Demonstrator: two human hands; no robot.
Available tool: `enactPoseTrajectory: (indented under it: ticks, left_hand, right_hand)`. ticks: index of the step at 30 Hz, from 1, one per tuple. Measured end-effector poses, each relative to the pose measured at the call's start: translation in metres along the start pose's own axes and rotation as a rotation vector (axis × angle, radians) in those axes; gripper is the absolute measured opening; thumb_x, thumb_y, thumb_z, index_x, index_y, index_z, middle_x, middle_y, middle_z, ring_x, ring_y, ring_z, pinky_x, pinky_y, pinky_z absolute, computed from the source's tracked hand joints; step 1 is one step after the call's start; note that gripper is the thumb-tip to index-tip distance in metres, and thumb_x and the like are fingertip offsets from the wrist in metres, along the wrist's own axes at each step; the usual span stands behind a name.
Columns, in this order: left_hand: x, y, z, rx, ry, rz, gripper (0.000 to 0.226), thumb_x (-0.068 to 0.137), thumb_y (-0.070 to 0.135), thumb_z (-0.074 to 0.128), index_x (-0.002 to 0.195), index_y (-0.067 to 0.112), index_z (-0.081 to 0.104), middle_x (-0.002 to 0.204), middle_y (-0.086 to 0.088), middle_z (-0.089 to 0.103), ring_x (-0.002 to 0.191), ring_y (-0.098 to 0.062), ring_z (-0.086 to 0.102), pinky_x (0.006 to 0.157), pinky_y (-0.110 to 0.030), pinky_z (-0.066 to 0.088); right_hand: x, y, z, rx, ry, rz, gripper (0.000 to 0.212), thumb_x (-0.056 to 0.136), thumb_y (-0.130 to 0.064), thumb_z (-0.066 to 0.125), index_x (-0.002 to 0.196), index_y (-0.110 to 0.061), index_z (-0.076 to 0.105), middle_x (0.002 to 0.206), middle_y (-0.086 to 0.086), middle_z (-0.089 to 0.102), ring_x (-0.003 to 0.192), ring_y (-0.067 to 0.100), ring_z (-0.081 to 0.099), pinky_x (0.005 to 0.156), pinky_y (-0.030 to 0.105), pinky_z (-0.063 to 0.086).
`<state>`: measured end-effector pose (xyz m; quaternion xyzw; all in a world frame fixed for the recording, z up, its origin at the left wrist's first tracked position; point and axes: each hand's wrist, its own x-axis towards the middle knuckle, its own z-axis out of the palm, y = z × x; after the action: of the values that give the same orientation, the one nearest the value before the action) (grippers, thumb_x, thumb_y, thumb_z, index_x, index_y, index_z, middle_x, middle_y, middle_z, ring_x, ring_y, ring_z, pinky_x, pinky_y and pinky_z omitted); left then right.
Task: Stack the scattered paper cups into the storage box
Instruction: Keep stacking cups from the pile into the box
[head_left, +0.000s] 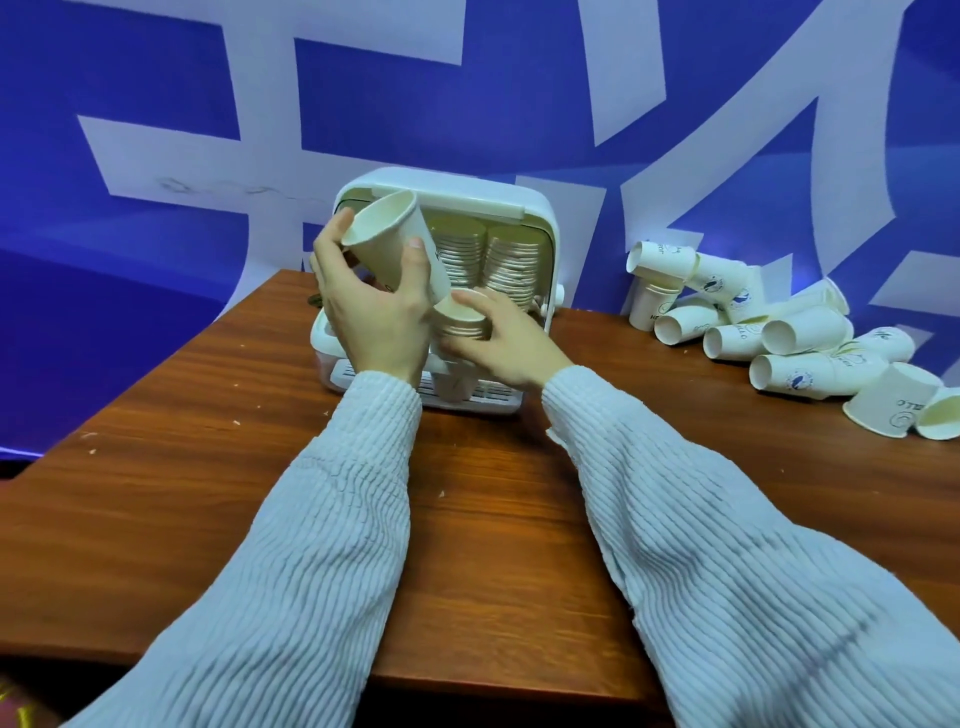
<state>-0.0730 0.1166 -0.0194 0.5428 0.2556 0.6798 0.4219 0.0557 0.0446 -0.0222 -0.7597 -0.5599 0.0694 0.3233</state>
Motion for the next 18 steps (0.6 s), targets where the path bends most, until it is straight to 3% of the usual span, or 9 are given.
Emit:
enactPoseTrajectory:
  ticks: [2, 4, 7, 11, 15, 16, 18]
  left_hand:
    - [0.001, -0.002, 0.001, -0.011, -0.026, 0.021, 0.062, 0.085, 0.038, 0.074, 0.139, 0.023, 0.047, 0.136, 0.002, 0.052, 0.122, -0.014, 0.055, 0.095, -0.038, 0.057]
    - [-0.001, -0.003, 0.003, -0.006, -0.075, 0.056, 0.061, 0.086, 0.035, 0.076, 0.138, 0.021, 0.048, 0.137, 0.001, 0.049, 0.125, -0.016, 0.055, 0.096, -0.036, 0.057]
    - [-0.002, -0.007, 0.008, 0.071, -0.095, 0.196, 0.056, 0.088, 0.032, 0.079, 0.135, 0.013, 0.054, 0.145, -0.002, 0.049, 0.136, -0.015, 0.047, 0.109, -0.033, 0.047]
    - [-0.002, -0.015, 0.015, 0.163, -0.175, 0.329, 0.046, 0.090, 0.025, 0.077, 0.129, 0.011, 0.059, 0.153, 0.000, 0.046, 0.141, -0.011, 0.041, 0.114, -0.033, 0.042]
    - [-0.004, -0.022, 0.016, 0.281, -0.371, 0.383, 0.036, 0.092, 0.016, 0.074, 0.126, 0.009, 0.064, 0.152, -0.008, 0.048, 0.137, -0.013, 0.044, 0.107, -0.005, 0.029]
    - [-0.004, -0.024, 0.015, 0.329, -0.439, 0.391, 0.036, 0.093, 0.017, 0.073, 0.127, 0.011, 0.064, 0.152, -0.008, 0.049, 0.136, -0.018, 0.047, 0.107, -0.008, 0.031]
    - [-0.007, -0.030, 0.017, 0.470, -0.532, 0.408, 0.037, 0.094, 0.027, 0.068, 0.129, 0.016, 0.064, 0.149, -0.004, 0.052, 0.132, -0.023, 0.052, 0.107, -0.029, 0.040]
  right_hand:
    - [-0.001, 0.001, 0.007, -0.137, 0.014, 0.022, 0.074, 0.091, -0.055, 0.069, 0.154, -0.027, 0.044, 0.159, -0.003, 0.044, 0.141, 0.020, 0.047, 0.116, 0.045, 0.040]
    - [-0.003, 0.003, 0.009, -0.106, 0.045, 0.066, 0.086, 0.087, -0.061, 0.071, 0.157, -0.030, 0.032, 0.153, 0.001, 0.052, 0.134, 0.025, 0.055, 0.109, 0.048, 0.046]
    - [-0.008, 0.003, 0.008, -0.023, 0.082, 0.118, 0.108, 0.081, -0.065, 0.074, 0.162, -0.033, 0.011, 0.149, 0.005, 0.058, 0.129, 0.030, 0.059, 0.105, 0.047, 0.048]
    - [-0.007, 0.001, 0.006, 0.005, 0.069, 0.167, 0.090, 0.080, -0.059, 0.078, 0.154, -0.034, 0.034, 0.141, -0.001, 0.063, 0.124, 0.026, 0.062, 0.096, 0.038, 0.048]
    - [-0.006, 0.001, 0.006, 0.073, 0.076, 0.166, 0.073, 0.078, -0.057, 0.071, 0.141, -0.033, 0.044, 0.125, -0.001, 0.071, 0.112, 0.025, 0.067, 0.099, 0.048, 0.053]
    - [-0.005, 0.001, 0.007, 0.056, 0.079, 0.168, 0.069, 0.081, -0.054, 0.068, 0.142, -0.033, 0.041, 0.123, 0.001, 0.071, 0.111, 0.027, 0.067, 0.098, 0.048, 0.054]
    - [-0.003, 0.003, 0.008, 0.022, 0.074, 0.186, 0.071, 0.089, -0.035, 0.062, 0.151, -0.032, 0.028, 0.117, 0.007, 0.070, 0.105, 0.032, 0.068, 0.093, 0.047, 0.055]
